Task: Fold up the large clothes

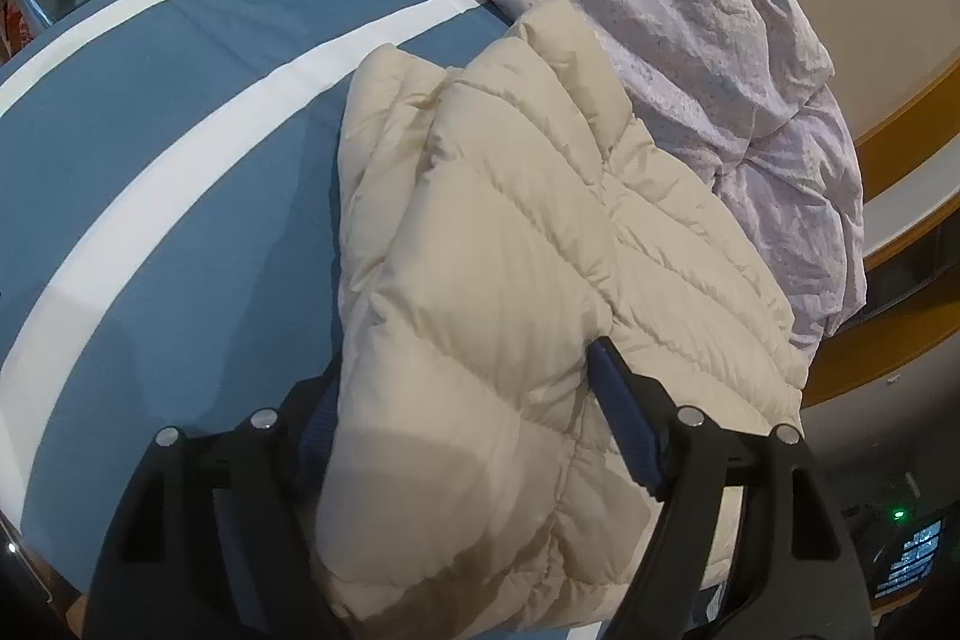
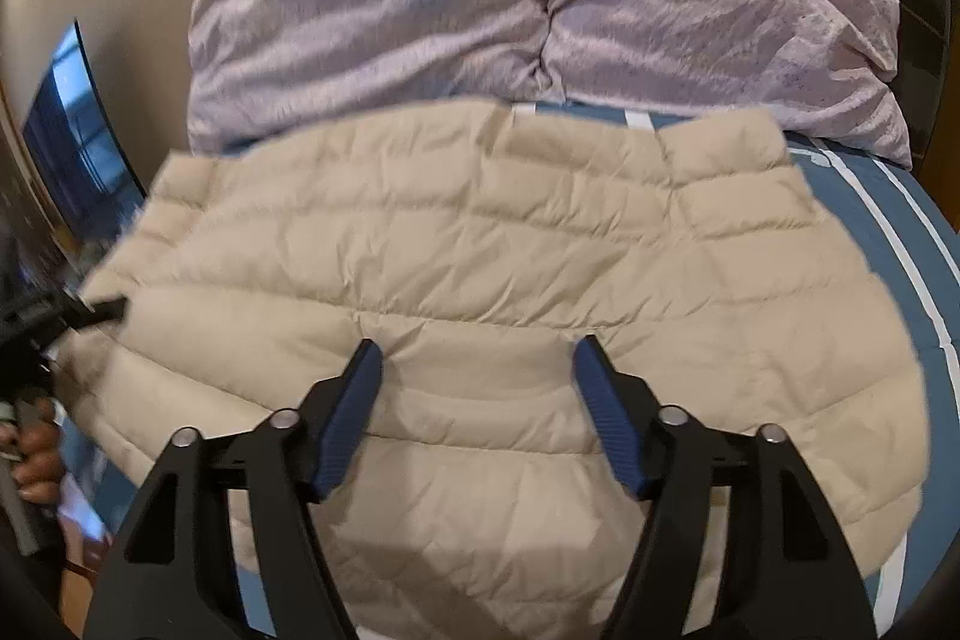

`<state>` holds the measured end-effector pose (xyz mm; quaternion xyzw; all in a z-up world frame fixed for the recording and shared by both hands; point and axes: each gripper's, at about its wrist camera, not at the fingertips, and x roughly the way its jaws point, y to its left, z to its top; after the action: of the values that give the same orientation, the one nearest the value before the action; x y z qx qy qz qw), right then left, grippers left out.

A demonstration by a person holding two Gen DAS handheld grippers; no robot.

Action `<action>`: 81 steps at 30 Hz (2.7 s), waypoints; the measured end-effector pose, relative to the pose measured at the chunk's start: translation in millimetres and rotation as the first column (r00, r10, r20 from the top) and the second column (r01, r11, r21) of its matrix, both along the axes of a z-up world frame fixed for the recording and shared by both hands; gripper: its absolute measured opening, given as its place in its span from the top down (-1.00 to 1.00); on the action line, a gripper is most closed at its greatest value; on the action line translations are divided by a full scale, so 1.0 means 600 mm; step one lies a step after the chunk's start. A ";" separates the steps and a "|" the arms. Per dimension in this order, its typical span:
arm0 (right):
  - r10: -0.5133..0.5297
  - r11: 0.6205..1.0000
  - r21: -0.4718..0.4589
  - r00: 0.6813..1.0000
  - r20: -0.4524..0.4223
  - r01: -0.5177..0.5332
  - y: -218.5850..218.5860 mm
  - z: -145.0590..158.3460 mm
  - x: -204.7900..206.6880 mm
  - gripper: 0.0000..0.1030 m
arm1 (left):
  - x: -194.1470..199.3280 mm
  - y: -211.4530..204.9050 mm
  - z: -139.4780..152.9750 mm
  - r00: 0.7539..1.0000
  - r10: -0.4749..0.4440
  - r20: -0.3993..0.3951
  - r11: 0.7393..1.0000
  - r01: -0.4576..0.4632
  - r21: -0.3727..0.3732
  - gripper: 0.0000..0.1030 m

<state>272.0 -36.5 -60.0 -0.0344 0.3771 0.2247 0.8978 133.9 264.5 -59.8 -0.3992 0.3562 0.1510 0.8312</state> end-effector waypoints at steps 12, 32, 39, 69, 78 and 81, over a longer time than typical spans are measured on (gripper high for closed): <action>-0.011 0.998 -0.061 0.999 -0.038 0.009 0.023 -0.031 0.011 -0.39 | 0.004 0.004 -0.003 0.999 -0.003 0.045 0.999 0.005 -0.045 0.20; -0.012 0.996 -0.087 0.999 -0.050 0.008 0.023 -0.036 0.018 -0.39 | 0.029 -0.099 0.156 0.914 -0.158 0.373 0.969 0.217 -0.121 0.60; -0.015 0.997 -0.080 0.998 -0.056 0.011 0.017 -0.035 0.022 -0.39 | 0.068 -0.178 0.174 0.868 -0.238 0.436 0.932 0.331 -0.150 0.60; 0.034 0.998 0.053 0.999 -0.014 -0.033 -0.127 0.000 0.020 -0.37 | 0.280 -0.385 0.024 0.929 -0.341 0.145 0.918 0.363 -0.163 0.56; -0.025 0.996 0.082 1.000 -0.009 0.026 -0.215 0.017 0.024 -0.37 | 0.344 -0.417 -0.006 0.933 -0.357 0.041 0.927 0.359 -0.108 0.57; -0.038 0.994 0.098 0.999 -0.015 0.039 -0.242 0.016 0.018 -0.37 | 0.362 -0.418 -0.016 0.933 -0.359 0.027 0.928 0.360 -0.098 0.57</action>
<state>283.0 -181.4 -50.7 0.0186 0.3721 0.2259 0.9001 351.2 13.8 -69.4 -0.3695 0.4269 -0.0237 0.8251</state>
